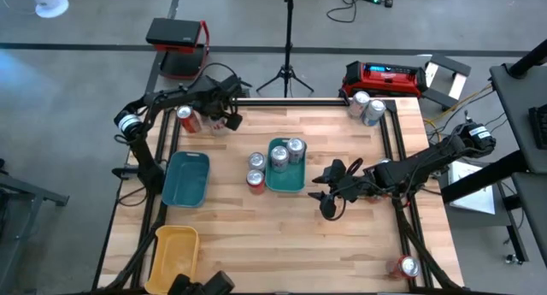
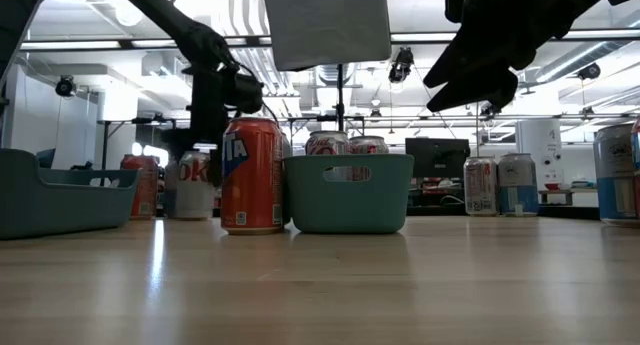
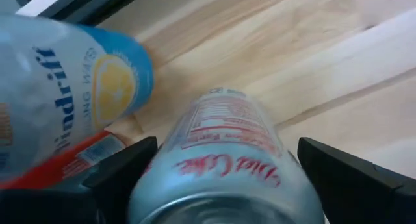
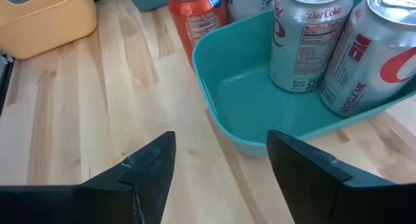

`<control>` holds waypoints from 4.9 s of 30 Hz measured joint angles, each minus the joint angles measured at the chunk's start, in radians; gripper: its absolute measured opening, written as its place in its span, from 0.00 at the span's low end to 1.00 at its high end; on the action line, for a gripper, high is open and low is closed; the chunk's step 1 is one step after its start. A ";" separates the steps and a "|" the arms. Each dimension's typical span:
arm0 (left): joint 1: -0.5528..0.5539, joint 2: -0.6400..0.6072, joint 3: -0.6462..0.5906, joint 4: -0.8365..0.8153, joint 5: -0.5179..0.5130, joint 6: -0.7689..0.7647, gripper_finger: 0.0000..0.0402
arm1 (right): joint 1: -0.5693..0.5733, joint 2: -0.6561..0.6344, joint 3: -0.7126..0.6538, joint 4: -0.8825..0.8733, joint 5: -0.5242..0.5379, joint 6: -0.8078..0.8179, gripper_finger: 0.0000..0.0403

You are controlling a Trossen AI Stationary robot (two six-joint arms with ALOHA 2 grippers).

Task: Sort soda cans
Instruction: Put the left red-silver soda can into the light green bin, then put the bottom red-silver soda can into the light green bin

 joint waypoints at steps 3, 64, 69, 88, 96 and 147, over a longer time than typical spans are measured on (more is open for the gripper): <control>-0.002 0.000 0.003 -0.016 0.000 0.004 0.88 | 0.000 0.000 0.000 0.000 0.000 0.000 0.60; -0.814 0.416 0.963 -0.479 0.001 0.022 0.73 | 0.082 -0.195 0.000 -0.320 0.038 0.117 0.55; -0.803 0.439 0.955 -0.478 0.001 0.008 0.73 | 0.094 -0.197 0.000 -0.334 0.045 0.106 0.55; -0.799 0.497 0.962 -0.439 -0.008 -0.018 0.73 | 0.094 -0.125 0.000 -0.326 0.063 0.104 0.55; -0.798 0.521 0.963 -0.440 -0.023 -0.011 0.74 | 0.094 -0.061 0.000 -0.325 0.061 0.119 0.55; -1.021 0.175 0.964 -0.445 -0.325 -0.096 0.76 | -0.218 0.251 -0.025 -0.073 0.266 -0.192 0.70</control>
